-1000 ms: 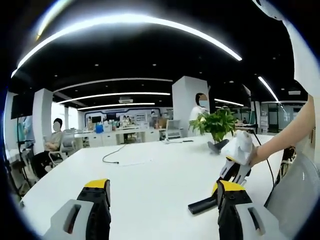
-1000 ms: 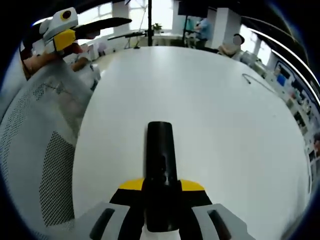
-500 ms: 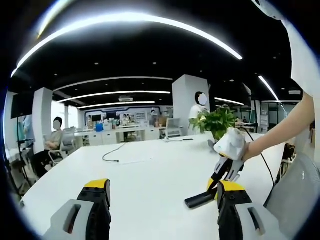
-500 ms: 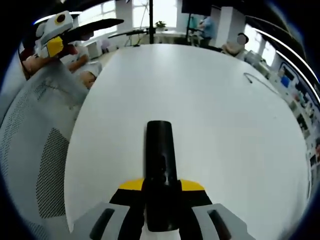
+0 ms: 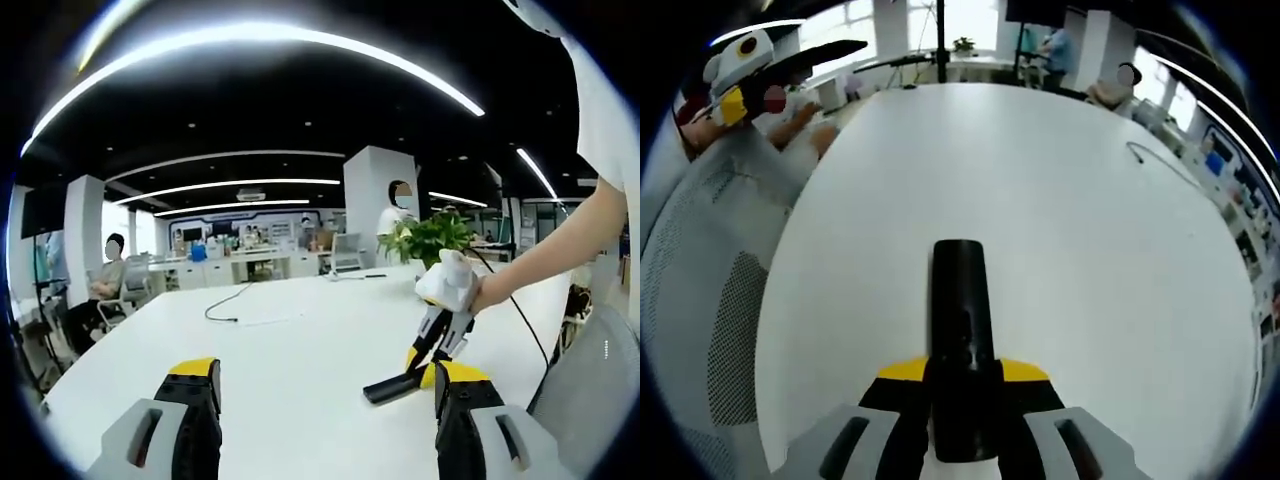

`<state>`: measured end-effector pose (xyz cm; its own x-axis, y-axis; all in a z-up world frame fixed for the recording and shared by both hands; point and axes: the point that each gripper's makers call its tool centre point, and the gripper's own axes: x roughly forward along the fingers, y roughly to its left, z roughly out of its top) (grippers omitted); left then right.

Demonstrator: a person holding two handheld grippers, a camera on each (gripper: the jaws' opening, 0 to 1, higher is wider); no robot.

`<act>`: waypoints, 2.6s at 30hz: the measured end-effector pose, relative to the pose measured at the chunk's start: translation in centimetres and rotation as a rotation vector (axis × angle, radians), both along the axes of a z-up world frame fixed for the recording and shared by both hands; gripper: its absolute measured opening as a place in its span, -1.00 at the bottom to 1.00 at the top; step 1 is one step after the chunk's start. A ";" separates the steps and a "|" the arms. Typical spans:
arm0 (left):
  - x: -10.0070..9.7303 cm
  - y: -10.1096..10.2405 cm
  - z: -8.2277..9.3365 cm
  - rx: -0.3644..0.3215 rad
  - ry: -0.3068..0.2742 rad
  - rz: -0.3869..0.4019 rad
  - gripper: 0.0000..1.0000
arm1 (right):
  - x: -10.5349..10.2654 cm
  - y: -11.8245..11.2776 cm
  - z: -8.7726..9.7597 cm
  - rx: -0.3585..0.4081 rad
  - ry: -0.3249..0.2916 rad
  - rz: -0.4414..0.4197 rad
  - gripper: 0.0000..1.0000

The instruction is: Press the specified remote control buttons in sequence, fully releasing each button before pressing the next.

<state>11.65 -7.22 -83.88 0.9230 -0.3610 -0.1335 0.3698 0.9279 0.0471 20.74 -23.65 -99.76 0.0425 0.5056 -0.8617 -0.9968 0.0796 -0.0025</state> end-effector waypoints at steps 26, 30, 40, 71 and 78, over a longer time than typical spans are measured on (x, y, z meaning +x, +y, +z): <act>0.1 0.0 -0.3 0.002 0.018 0.002 0.83 | 4.4 -0.3 -0.1 -0.043 0.009 0.030 -0.57; 0.1 0.0 -0.4 0.002 0.020 0.004 0.83 | 4.9 -0.3 -0.1 -0.042 0.008 0.032 -0.57; 0.2 0.0 -0.6 0.002 0.029 0.002 0.83 | 6.0 -0.2 -0.1 -0.041 0.008 0.040 -0.57; 0.3 0.4 0.0 -0.022 0.009 0.019 0.84 | 6.4 1.5 2.5 0.294 0.086 -0.338 0.21; 0.3 0.3 0.2 -0.032 0.003 0.015 0.84 | 7.3 0.2 6.7 0.528 0.000 -0.589 0.85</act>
